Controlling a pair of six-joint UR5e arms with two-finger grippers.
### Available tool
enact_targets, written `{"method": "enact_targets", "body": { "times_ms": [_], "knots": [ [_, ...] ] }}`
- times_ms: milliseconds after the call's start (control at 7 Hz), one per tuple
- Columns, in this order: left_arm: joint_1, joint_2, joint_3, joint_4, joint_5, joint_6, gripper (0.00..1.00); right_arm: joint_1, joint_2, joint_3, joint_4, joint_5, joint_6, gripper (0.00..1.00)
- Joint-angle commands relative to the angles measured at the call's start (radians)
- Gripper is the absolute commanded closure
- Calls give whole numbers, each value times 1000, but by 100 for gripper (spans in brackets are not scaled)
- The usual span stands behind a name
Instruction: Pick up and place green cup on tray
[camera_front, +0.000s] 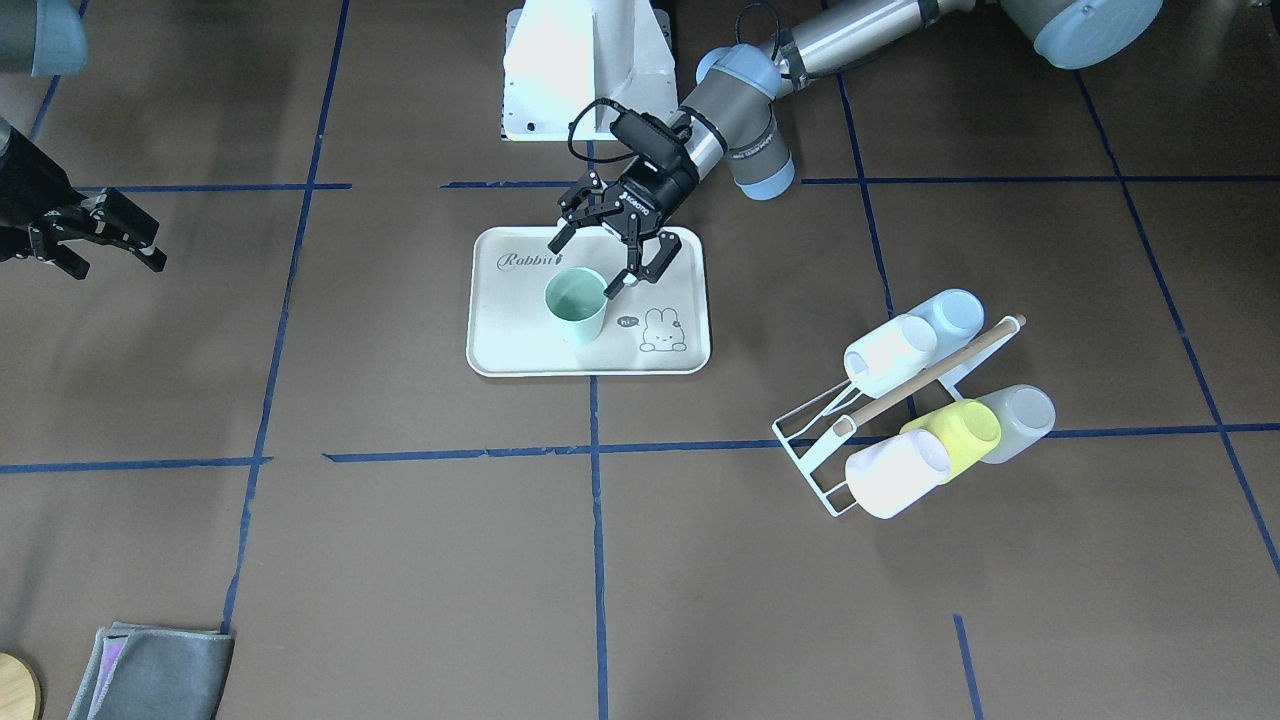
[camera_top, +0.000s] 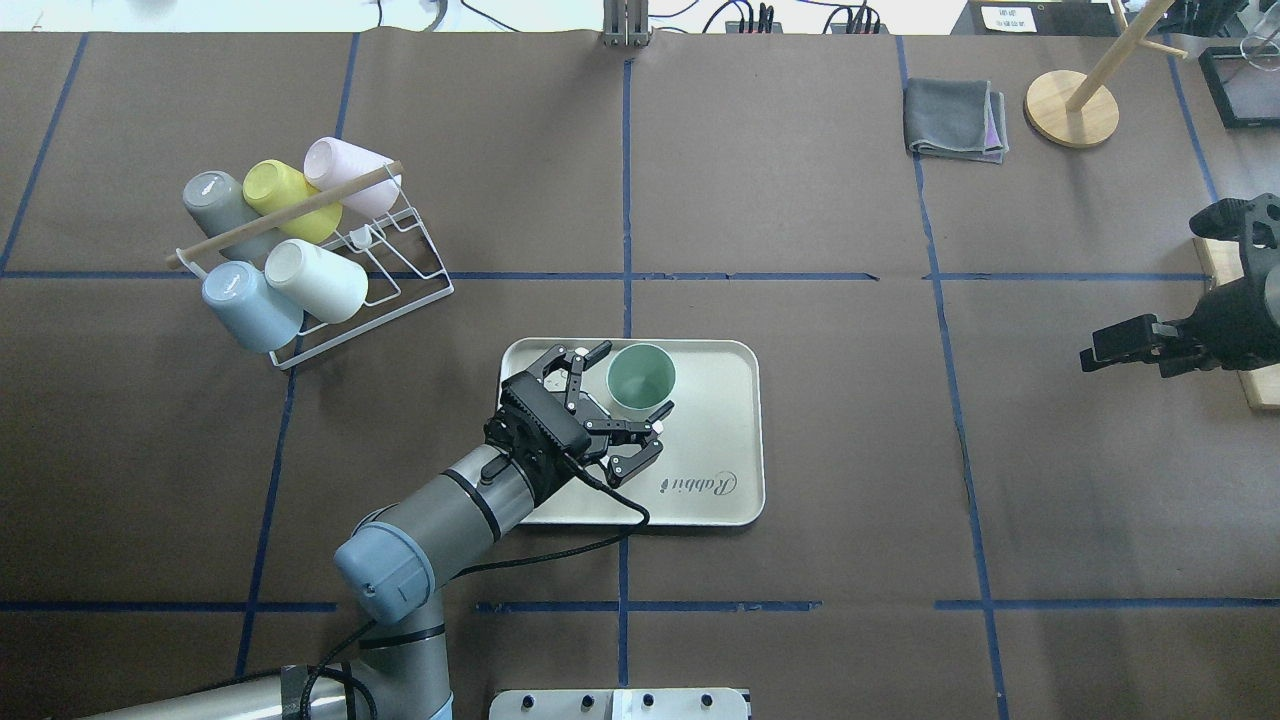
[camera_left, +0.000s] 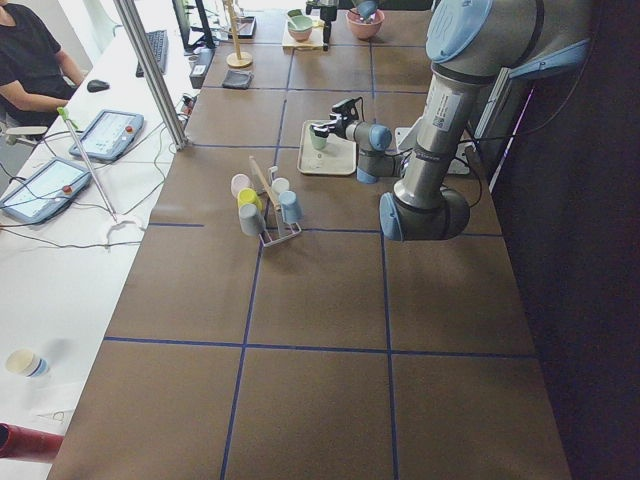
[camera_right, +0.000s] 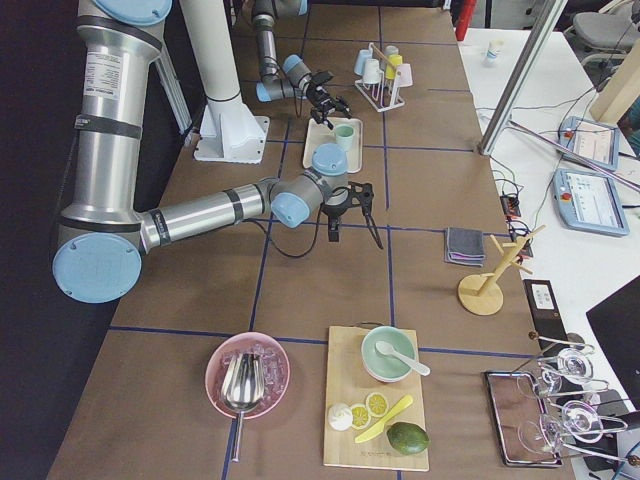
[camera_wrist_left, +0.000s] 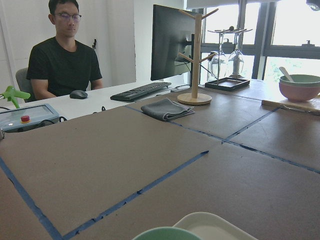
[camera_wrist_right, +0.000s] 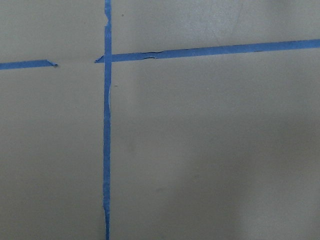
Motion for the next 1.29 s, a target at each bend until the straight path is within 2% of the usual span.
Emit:
{"method": "enact_targets", "body": {
  "times_ms": [0,143,286,429,571,714,1000,1143],
  "knots": [
    [-9,19,-148,154,-15,14,4,1,-3,-1,0,0,0,0],
    [-41,21,-211,264,-18,14,5,15,-3,-1,-3,0,0,0],
    [-118,22,-245,391,-69,14,5,40,-7,-1,-6,2,-2,0],
    [-240,21,-249,531,-184,3,5,67,-12,-1,-9,2,-3,0],
    [-385,18,-267,696,-341,0,6,86,-18,-1,-9,2,-9,0],
    [-522,18,-272,765,-501,-8,8,109,-35,-1,-8,3,-14,0],
    [-723,13,-273,1028,-715,-6,8,167,-68,-7,-11,3,-130,0],
    [-797,36,-273,1058,-801,-2,4,184,-78,-7,-12,3,-140,0]
  ]
}}
